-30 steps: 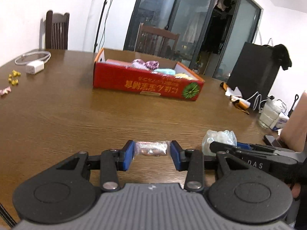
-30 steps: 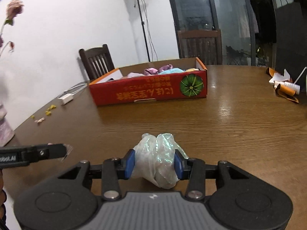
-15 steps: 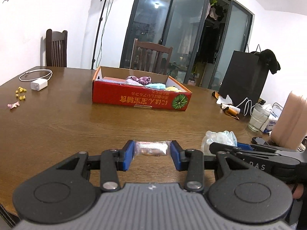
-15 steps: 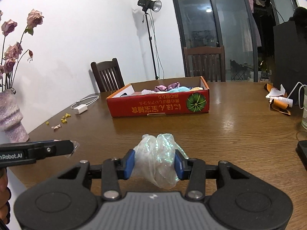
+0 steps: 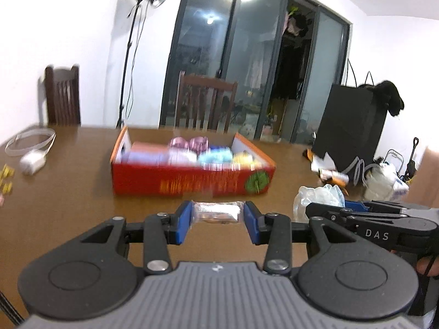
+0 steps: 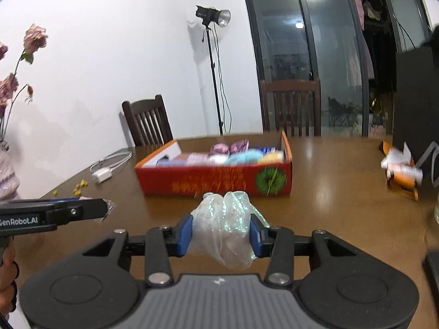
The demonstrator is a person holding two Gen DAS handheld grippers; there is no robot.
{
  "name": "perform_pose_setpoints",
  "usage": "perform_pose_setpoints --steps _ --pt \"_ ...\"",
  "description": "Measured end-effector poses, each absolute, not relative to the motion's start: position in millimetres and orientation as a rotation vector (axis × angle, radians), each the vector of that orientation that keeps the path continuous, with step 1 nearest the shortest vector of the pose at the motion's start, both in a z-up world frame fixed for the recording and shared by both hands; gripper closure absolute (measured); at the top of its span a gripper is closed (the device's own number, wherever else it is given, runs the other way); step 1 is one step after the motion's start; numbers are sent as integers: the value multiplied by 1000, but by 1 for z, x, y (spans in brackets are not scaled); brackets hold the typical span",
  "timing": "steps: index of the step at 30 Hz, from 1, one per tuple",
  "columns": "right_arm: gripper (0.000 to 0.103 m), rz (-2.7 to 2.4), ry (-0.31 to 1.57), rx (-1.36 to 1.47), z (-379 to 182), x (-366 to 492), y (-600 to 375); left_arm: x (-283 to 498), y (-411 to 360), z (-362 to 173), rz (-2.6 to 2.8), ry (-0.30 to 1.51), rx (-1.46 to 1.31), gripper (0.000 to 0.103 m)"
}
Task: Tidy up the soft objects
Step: 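Carry the packet and sparkly puff over the red box and lower them inside, then open both grippers inside the box and withdraw them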
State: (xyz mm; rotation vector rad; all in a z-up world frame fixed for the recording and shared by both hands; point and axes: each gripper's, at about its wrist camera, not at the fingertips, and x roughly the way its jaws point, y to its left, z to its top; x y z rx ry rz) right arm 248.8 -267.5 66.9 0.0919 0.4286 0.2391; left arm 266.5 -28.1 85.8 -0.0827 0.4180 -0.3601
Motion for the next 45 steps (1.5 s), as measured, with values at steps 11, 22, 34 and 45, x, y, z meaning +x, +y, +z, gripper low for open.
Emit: perform_pose_setpoints --steps 11,22,34,45 --pt "61 253 341 61 115 406 -286 439 -55 101 -433 447 -105 61" --pt "58 187 505 33 67 582 -271 585 -54 59 -343 581 -158 60" --pt "22 147 501 9 56 597 -259 605 -28 62 -295 590 -259 19" --pt "21 158 434 55 109 540 -278 547 -7 113 -255 528 -168 19"
